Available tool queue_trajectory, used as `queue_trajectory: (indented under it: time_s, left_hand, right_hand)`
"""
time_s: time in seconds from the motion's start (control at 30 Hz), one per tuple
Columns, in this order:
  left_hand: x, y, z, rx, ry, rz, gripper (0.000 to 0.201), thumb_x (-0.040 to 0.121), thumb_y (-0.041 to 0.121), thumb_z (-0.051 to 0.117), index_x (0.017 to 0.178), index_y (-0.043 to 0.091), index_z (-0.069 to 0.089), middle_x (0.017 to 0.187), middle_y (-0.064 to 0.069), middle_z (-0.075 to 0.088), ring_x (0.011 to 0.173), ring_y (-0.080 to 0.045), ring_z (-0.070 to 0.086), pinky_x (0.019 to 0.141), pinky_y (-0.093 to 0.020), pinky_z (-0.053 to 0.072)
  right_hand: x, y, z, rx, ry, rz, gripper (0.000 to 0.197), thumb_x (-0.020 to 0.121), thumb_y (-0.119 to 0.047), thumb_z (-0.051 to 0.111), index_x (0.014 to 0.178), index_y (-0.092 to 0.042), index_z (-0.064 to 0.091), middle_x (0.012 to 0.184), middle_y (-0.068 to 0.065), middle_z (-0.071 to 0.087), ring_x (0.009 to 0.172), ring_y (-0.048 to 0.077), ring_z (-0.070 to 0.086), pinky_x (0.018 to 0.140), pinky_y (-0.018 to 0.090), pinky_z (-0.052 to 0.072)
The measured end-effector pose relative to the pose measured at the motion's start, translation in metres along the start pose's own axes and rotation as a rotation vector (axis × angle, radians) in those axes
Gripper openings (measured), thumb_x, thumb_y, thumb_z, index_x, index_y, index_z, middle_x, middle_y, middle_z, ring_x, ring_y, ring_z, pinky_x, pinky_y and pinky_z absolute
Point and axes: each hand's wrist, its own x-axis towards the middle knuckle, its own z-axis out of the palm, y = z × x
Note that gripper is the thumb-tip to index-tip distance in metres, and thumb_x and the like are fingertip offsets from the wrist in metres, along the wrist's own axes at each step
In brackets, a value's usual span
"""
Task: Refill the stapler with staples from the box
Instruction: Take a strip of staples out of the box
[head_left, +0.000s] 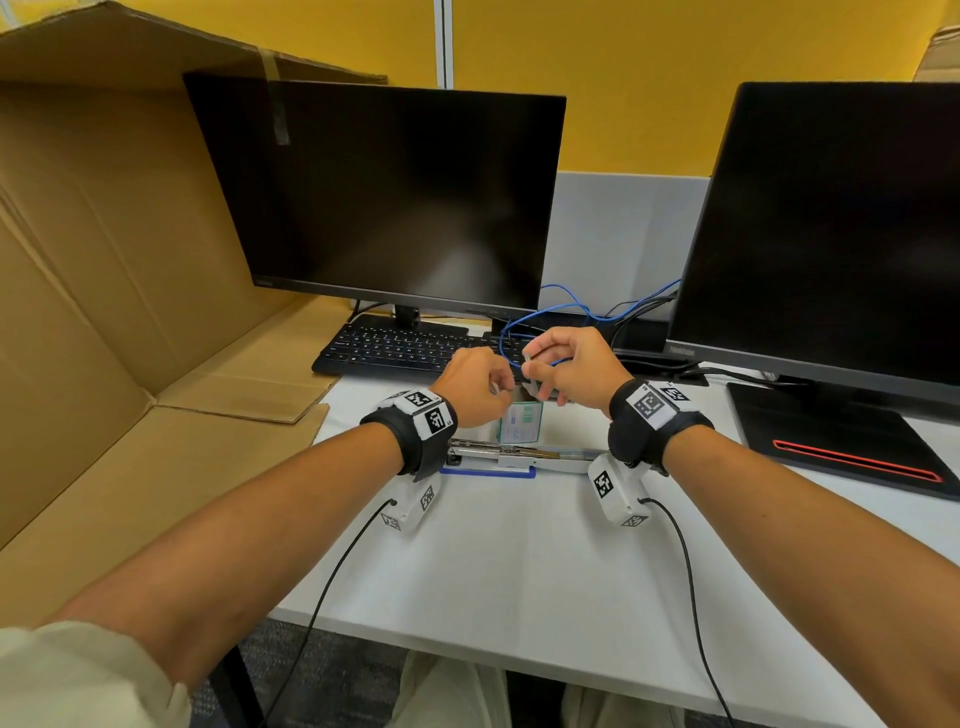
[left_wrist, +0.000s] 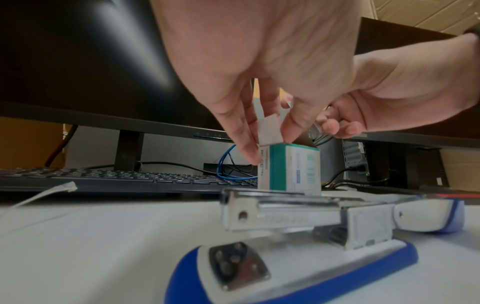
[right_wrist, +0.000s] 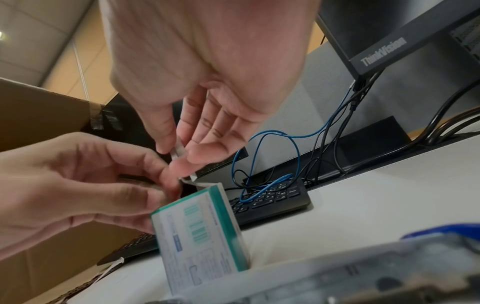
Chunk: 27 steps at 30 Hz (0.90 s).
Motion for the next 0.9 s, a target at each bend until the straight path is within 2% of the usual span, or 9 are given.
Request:
queue_trajectory:
  time_s: [0.1,0.17,0.23,0.33,0.43,0.5,0.6,0.73,0.9]
  left_hand:
    - [-0.001,0.0,-0.002,-0.137,0.003,-0.06,0.043,0.076,0.023,0.081,0.113,0.015,0.062,0.102,-0.005,0.068,0.087,-0.019,0.068,0.083,-0.035,0.06]
    - [-0.002,0.0,-0.002,-0.245,0.014,-0.124,0.055,0.067,0.023,0.088,0.11,0.016,0.056,0.103,-0.007,0.066,0.085,-0.022,0.07,0.078,-0.034,0.061]
    - [-0.001,-0.003,-0.001,-0.266,0.016,-0.158,0.051,0.061,0.025,0.092,0.096,0.017,0.055,0.099,-0.009,0.067,0.083,-0.025,0.071,0.075,-0.037,0.062]
    - [0.0,-0.007,0.0,-0.137,-0.027,-0.161,0.03,0.064,0.031,0.089,0.076,0.02,0.063,0.089,-0.006,0.072,0.086,-0.022,0.068,0.08,-0.041,0.06]
    - [0.0,-0.004,0.001,-0.109,-0.063,-0.146,0.023,0.07,0.033,0.085,0.081,0.016,0.075,0.086,-0.002,0.075,0.089,-0.016,0.068,0.097,-0.033,0.05]
    - [-0.001,-0.004,0.003,-0.048,-0.079,-0.129,0.025,0.073,0.037,0.082,0.089,0.018,0.077,0.09,0.0,0.075,0.097,-0.019,0.064,0.103,-0.032,0.039]
    - [0.0,-0.005,0.004,0.017,-0.063,-0.118,0.026,0.075,0.036,0.08,0.095,0.019,0.077,0.095,0.0,0.074,0.105,-0.022,0.06,0.105,-0.037,0.04]
    - [0.0,-0.013,-0.001,0.076,-0.023,-0.163,0.023,0.081,0.029,0.077,0.1,0.018,0.075,0.105,-0.004,0.071,0.11,-0.021,0.057,0.103,-0.031,0.035]
    - [-0.011,-0.018,-0.01,0.131,0.12,-0.111,0.049,0.077,0.031,0.08,0.122,0.018,0.065,0.128,-0.003,0.065,0.118,-0.022,0.057,0.1,-0.035,0.048]
  right_hand:
    - [0.0,0.004,0.001,-0.048,-0.034,-0.015,0.019,0.088,-0.014,0.072,0.106,-0.01,0.07,0.086,0.01,0.077,0.065,0.024,0.072,0.051,0.032,0.058]
    - [0.001,0.006,0.002,-0.072,-0.016,-0.021,0.018,0.087,-0.014,0.073,0.105,-0.01,0.072,0.087,0.009,0.077,0.072,0.024,0.073,0.061,0.036,0.062]
    - [0.003,0.01,0.002,-0.094,0.035,-0.025,0.018,0.085,-0.013,0.074,0.102,-0.008,0.073,0.089,0.008,0.076,0.08,0.022,0.073,0.076,0.038,0.063]
    - [0.004,0.015,0.0,-0.145,0.037,0.011,0.015,0.086,-0.013,0.072,0.099,-0.006,0.072,0.089,0.01,0.078,0.086,0.021,0.075,0.084,0.039,0.061]
    - [0.001,0.018,0.0,-0.152,-0.018,0.032,0.014,0.088,-0.009,0.067,0.1,-0.003,0.068,0.089,0.011,0.079,0.092,0.021,0.075,0.09,0.04,0.059]
    - [0.0,0.019,0.001,-0.144,-0.03,0.028,0.012,0.089,-0.008,0.065,0.1,-0.004,0.067,0.088,0.01,0.079,0.092,0.02,0.074,0.091,0.039,0.058]
    - [0.0,0.018,0.001,-0.12,-0.024,0.029,0.014,0.089,-0.009,0.066,0.102,-0.005,0.067,0.089,0.011,0.079,0.09,0.02,0.075,0.088,0.037,0.059]
    - [-0.002,0.016,-0.001,-0.075,-0.04,0.002,0.018,0.086,-0.009,0.071,0.104,-0.005,0.068,0.091,0.012,0.078,0.088,0.02,0.075,0.079,0.034,0.061]
    - [-0.002,0.015,0.006,-0.19,-0.116,-0.023,0.02,0.081,-0.016,0.078,0.097,-0.007,0.07,0.091,0.006,0.078,0.088,0.017,0.073,0.082,0.037,0.061]
